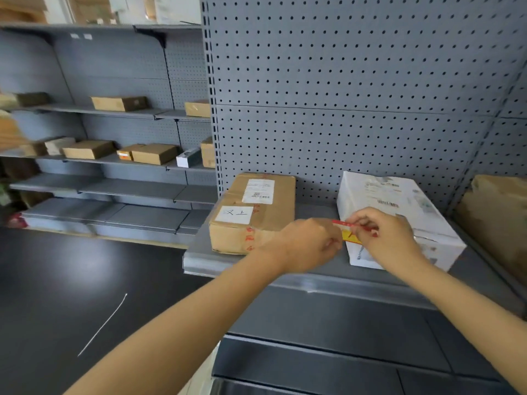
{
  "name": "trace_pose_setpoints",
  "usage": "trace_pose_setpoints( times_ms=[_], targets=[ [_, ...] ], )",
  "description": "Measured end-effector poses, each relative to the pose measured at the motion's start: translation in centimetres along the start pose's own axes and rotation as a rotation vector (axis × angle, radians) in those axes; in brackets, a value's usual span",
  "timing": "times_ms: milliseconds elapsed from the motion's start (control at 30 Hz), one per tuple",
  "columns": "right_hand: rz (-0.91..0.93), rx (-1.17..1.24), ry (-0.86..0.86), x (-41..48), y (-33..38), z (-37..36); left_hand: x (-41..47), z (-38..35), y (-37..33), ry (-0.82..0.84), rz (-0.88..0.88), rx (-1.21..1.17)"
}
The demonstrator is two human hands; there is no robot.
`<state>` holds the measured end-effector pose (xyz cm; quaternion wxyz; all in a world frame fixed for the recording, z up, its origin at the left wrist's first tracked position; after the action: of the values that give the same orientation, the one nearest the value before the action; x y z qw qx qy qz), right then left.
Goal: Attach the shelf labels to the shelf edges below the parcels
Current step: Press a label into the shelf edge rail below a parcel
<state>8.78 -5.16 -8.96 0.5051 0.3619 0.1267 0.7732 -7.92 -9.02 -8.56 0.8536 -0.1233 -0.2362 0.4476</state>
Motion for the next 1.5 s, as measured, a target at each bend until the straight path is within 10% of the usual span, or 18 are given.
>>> trace_pose_setpoints(
  times_ms=[833, 1500],
  targets=[
    [-0.026, -0.003, 0.206, -5.2, 4.9, -12.1, -12.6, -6.0, 8.5, 0.098, 0.396, 0.286],
    [-0.024, 0.188, 0.085, -2.1, 6.0, -14.5, -12.7, -5.0, 11.0, -0.201, 0.334, 0.314]
  ],
)
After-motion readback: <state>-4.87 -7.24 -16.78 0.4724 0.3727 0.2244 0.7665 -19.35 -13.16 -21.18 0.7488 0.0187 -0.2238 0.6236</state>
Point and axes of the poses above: each hand's wrist, its own x-axis towards the middle knuckle, its own z-axis out of the back of the hand, y = z × x, the point moved 2 cm from there along x, towards the middle knuckle, and after that the axes turned 11 degrees about -x, right-handed, at the moved point
